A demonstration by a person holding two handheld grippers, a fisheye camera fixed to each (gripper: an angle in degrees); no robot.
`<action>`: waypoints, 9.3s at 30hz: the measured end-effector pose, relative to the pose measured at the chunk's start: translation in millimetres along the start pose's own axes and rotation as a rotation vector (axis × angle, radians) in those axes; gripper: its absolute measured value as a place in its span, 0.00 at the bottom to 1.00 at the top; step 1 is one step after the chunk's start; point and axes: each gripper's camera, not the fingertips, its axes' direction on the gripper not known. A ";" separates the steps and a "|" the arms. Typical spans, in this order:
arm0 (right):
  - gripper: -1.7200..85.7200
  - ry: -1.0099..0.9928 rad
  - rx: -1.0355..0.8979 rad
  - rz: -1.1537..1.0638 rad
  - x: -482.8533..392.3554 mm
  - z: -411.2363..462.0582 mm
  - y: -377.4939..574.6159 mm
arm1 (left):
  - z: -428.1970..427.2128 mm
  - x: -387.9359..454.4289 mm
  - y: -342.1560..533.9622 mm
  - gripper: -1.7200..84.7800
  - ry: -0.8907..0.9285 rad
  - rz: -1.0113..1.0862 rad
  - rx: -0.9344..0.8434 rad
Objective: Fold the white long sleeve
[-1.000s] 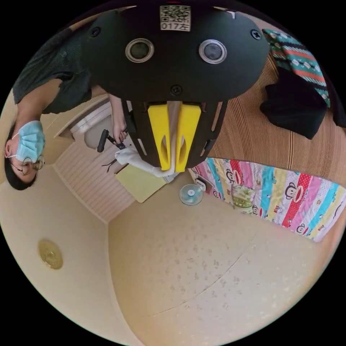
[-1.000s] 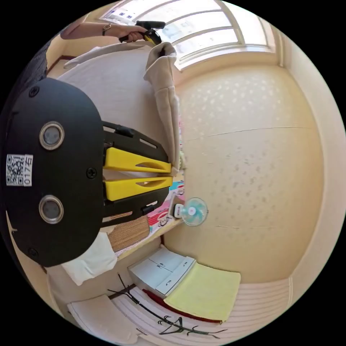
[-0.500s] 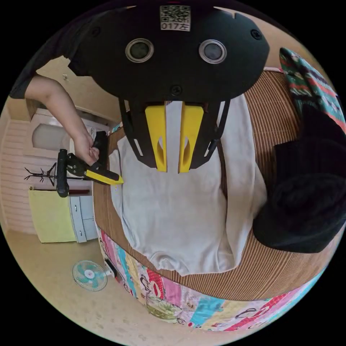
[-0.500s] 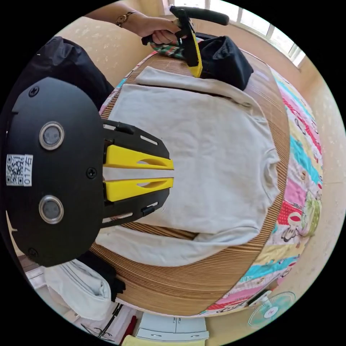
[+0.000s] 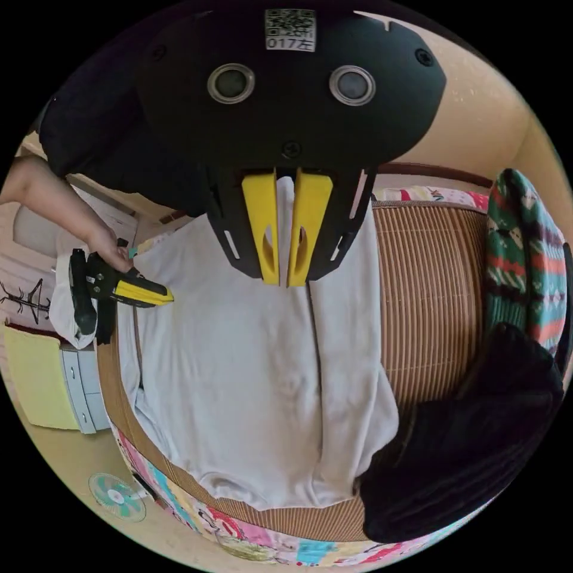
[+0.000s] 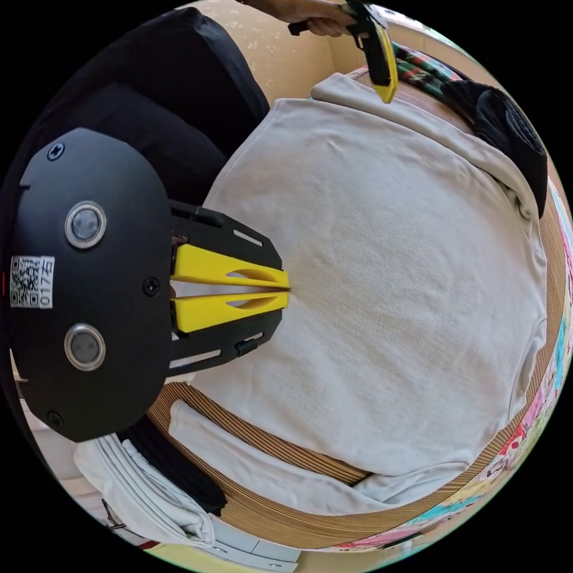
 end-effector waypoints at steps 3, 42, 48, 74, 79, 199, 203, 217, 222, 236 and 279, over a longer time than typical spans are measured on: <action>0.03 -0.026 -0.035 0.021 21.8 -16.5 -3.0 | -24.2 -72.0 8.9 0.16 -0.042 -0.187 0.011; 0.07 -0.446 0.294 0.511 190.9 -167.1 142.1 | -197.0 -147.8 -181.0 0.19 0.187 -0.129 0.234; 0.13 -0.326 0.500 0.605 220.4 -199.6 99.5 | -154.6 -172.7 -182.8 0.17 0.094 -0.193 0.271; 0.10 0.015 0.630 0.613 196.0 -258.6 93.2 | -127.4 -276.3 -67.5 0.11 0.455 -0.295 0.456; 0.12 0.019 0.285 0.688 184.4 -187.3 203.6 | -140.2 -252.9 -21.7 0.12 0.352 -0.228 0.399; 0.05 -1.426 0.972 0.889 299.3 -223.5 409.4 | -461.3 -419.0 26.9 0.02 1.518 -0.107 0.224; 0.05 -1.445 1.050 0.927 330.8 -203.3 347.6 | -429.6 -405.2 -80.2 0.03 1.472 -0.171 0.387; 0.10 -0.807 0.811 0.795 314.5 -245.6 265.9 | -353.7 -370.4 -84.6 0.19 0.719 -0.217 0.539; 0.12 -0.681 0.587 0.506 222.4 -261.2 224.1 | -252.6 -360.2 -63.6 0.22 0.681 -0.159 0.176; 0.22 -0.423 0.085 -0.111 22.8 -328.6 28.0 | -265.2 -188.4 -24.1 0.08 0.475 0.173 0.257; 0.14 -0.113 0.324 0.871 216.4 -144.4 456.4 | 149.4 47.4 34.1 0.25 0.881 0.191 -0.358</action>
